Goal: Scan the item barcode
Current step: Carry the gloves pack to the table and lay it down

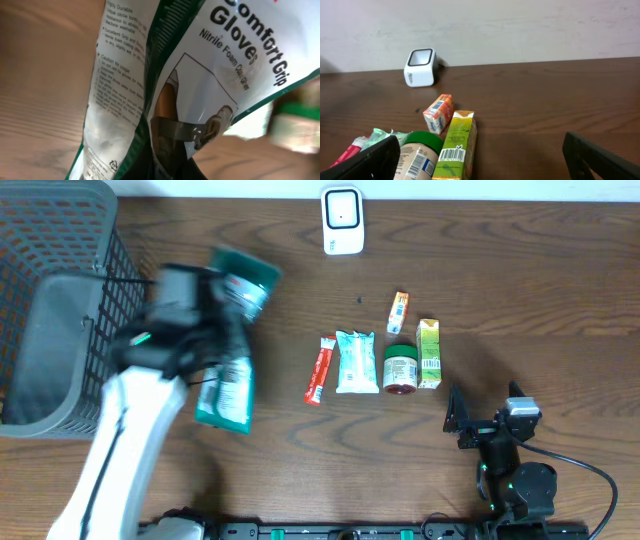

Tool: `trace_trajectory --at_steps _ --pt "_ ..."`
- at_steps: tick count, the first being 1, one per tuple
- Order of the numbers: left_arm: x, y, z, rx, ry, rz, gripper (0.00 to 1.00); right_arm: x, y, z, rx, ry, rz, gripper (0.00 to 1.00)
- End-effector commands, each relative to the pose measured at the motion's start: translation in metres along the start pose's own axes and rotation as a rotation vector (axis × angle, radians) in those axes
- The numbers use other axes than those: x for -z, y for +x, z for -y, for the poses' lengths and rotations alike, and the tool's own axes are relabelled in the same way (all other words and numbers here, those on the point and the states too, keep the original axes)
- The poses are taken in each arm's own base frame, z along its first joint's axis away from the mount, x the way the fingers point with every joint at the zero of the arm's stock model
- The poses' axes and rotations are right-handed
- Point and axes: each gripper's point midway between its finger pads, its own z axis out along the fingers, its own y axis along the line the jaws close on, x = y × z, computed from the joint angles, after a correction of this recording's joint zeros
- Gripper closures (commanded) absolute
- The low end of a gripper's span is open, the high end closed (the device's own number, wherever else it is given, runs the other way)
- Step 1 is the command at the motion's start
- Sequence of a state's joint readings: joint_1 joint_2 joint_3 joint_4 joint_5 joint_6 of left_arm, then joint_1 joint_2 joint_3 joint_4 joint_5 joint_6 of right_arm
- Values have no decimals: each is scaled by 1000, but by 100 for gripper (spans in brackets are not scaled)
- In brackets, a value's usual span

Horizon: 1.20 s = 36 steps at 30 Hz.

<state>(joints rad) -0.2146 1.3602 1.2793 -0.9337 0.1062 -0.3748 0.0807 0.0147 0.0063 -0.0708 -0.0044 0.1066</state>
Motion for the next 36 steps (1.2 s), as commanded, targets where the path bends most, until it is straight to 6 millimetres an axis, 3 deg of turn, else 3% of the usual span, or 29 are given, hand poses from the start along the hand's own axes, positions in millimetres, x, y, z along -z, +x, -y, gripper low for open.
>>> trace_trajectory --at_steps 1,7,15,24,31,36 --pt "-57 22 4 -33 -112 -122 93 0 1 -2 -11 -7 -4 1" --pt "-129 49 16 -92 -202 -240 93 0 1 -2 -11 -7 -4 1" --pt "-185 82 31 -179 -231 -313 92 0 1 -2 -11 -7 -4 1" --pt "-214 117 35 -57 -310 -359 91 0 1 -2 -11 -7 -4 1" --pt "-213 137 64 40 -176 -461 91 0 1 -2 -11 -7 -4 1" --pt "-203 128 71 27 -145 -443 91 0 1 -2 -11 -7 -4 1"
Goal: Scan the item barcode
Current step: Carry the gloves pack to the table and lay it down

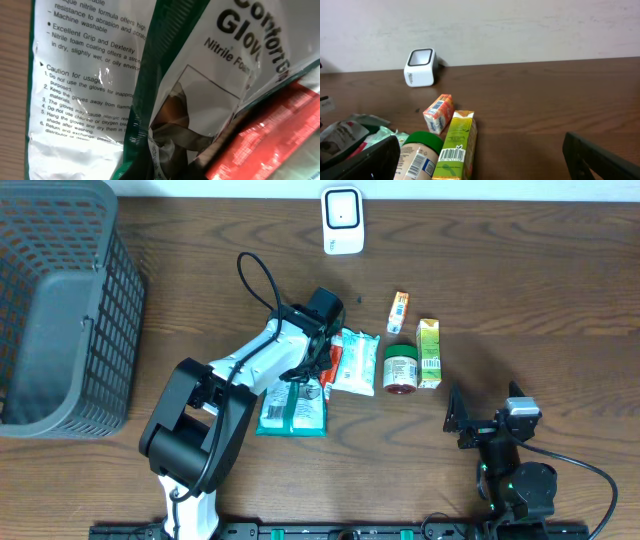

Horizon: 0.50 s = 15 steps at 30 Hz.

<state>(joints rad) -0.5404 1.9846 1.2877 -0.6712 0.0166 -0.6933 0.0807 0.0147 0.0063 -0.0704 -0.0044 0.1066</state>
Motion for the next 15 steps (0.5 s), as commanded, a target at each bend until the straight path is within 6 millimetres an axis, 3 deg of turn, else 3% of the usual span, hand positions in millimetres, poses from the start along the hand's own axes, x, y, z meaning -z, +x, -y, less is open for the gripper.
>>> trace_trajectory --at_steps 1,4,11,15 --pt "-13 31 8 0 46 -134 91 0 1 -2 -11 -7 -4 1" --pt "8 14 -4 -2 -10 -37 91 0 1 -2 -11 -7 -4 1" --pt "78 -23 -27 -72 -88 225 91 0 1 -2 -11 -7 -4 1" --pt "92 -31 -33 -64 -104 288 91 0 1 -2 -11 -7 -4 1"
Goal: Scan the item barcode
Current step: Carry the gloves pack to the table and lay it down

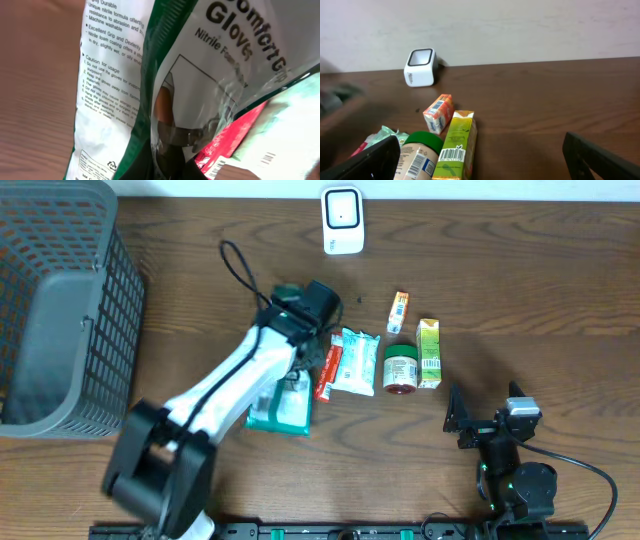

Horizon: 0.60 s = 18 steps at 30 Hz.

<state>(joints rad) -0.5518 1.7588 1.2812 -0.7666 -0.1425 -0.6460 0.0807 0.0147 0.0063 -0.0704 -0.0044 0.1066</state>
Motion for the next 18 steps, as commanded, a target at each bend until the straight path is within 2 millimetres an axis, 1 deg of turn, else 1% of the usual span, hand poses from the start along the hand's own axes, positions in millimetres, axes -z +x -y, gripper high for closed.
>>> trace_trajectory --at_steps 1,4,8,10,12,13,14,16,18 --pt "11 -15 -16 -27 -74 89 91 0 1 -2 -11 -7 -4 1" --pt "2 -10 -18 -33 -92 68 91 0 1 -2 -11 -7 -5 1" --pt "-15 -5 -17 -42 -113 43 91 0 1 -2 -11 -7 -4 1" --pt "-22 -6 -15 -42 -115 40 88 0 1 -2 -11 -7 -4 1" --pt "-25 -7 -15 -37 -113 42 81 0 1 -2 -11 -7 -4 1" --pt "-25 -8 -15 -36 -113 44 70 0 1 -2 -11 -7 -4 1" --pt "-23 -9 -15 -34 -110 47 52 0 1 -2 -11 -7 -4 1" --pt "-20 -13 -16 -39 -105 55 28 0 1 -2 -11 -7 -4 1" --pt "-17 -18 -17 -60 -103 62 20 0 1 -2 -11 -7 -4 1"
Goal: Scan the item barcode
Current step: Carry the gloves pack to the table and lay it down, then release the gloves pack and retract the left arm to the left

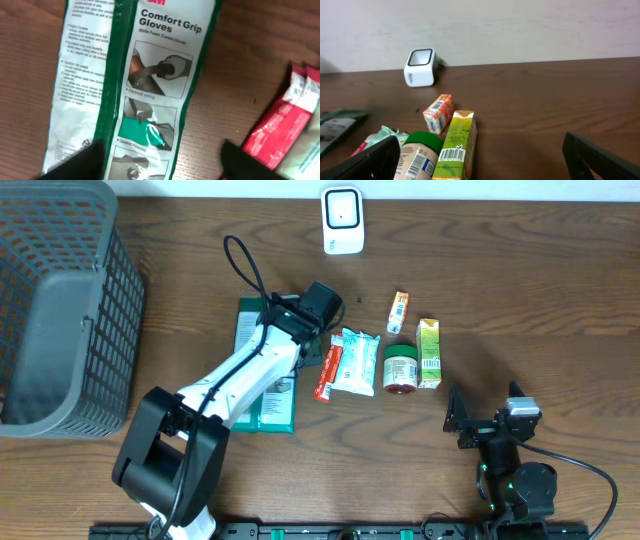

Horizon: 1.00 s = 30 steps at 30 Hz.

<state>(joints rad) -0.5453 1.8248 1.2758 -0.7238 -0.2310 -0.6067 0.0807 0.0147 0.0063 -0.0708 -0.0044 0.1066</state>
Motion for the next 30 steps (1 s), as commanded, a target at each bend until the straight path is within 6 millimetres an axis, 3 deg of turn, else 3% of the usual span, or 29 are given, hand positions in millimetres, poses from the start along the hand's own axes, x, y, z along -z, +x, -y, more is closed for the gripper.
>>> trace_trajectory --at_steps 1,5,10,15,16,22,30 --pt "6 -13 -11 -20 -16 29 18 0 1 -2 -11 -7 -4 1" --pt "21 -29 -31 33 -28 34 14 0 1 -2 -11 -7 -4 1" --pt "52 -65 -70 91 -31 85 14 0 1 -2 -11 -7 -4 1" --pt "71 -92 -127 208 -60 139 14 0 1 -2 -11 -6 -4 1" --pt "73 -96 -150 260 -79 145 13 0 1 -2 -11 -7 -4 1" --pt "68 -89 -212 395 -156 96 14 0 1 -2 -11 -7 -4 1" --pt "66 -63 -247 455 -220 -10 14 0 1 -2 -11 -7 -4 1"
